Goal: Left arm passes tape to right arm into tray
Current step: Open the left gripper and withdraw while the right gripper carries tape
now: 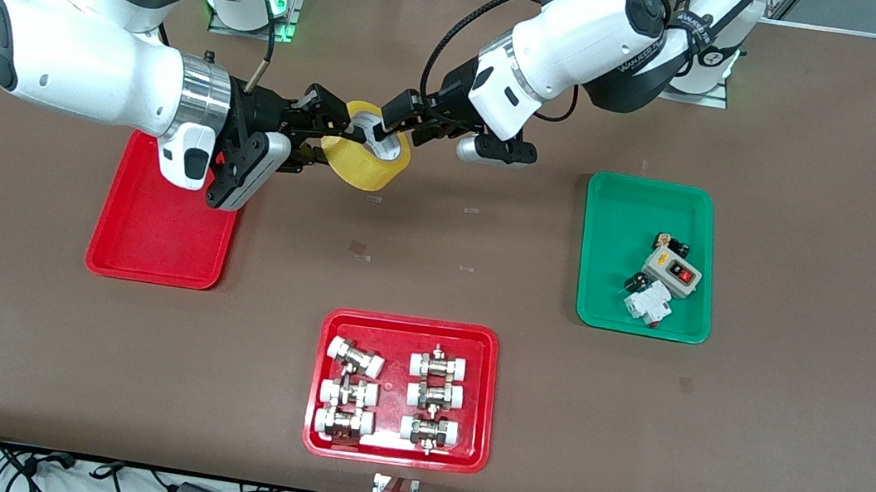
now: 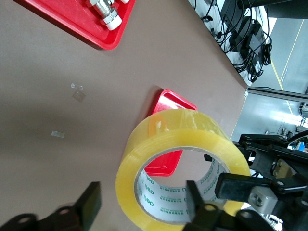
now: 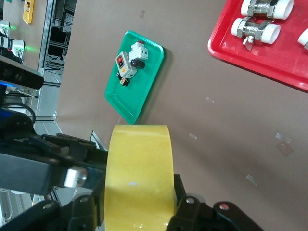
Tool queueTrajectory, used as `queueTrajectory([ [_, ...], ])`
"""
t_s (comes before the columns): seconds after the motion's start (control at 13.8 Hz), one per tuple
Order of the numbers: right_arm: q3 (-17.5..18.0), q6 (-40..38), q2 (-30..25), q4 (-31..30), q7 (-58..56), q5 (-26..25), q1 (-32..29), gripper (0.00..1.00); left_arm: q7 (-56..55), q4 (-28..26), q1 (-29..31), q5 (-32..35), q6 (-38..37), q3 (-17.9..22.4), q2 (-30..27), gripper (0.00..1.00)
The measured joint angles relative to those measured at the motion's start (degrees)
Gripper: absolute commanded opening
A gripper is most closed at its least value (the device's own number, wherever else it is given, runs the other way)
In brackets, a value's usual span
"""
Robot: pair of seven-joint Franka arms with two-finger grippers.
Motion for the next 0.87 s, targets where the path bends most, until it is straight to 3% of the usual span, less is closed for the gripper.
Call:
queueTrajectory([
  [0.36, -0.16, -0.01, 0.40, -0.35, -0.17, -0.58, -0.03, 0.39, 4.57, -1.33, 6.73, 0.24, -13.59, 0.11, -4.60, 1.00],
  [0.65, -1.10, 0.00, 2.58, -0.61, -0.19, -2.44, -0.80, 0.39, 6.00, -1.42, 14.14, 9.11, -28.42, 0.46, -8.06, 1.00],
  [0.87, -1.66, -0.83, 4.63, -1.45, -0.19, -3.17, -6.23, 0.39, 6.75, -1.42, 20.00, 15.09, -33.95, 0.61, -10.43, 1.00],
])
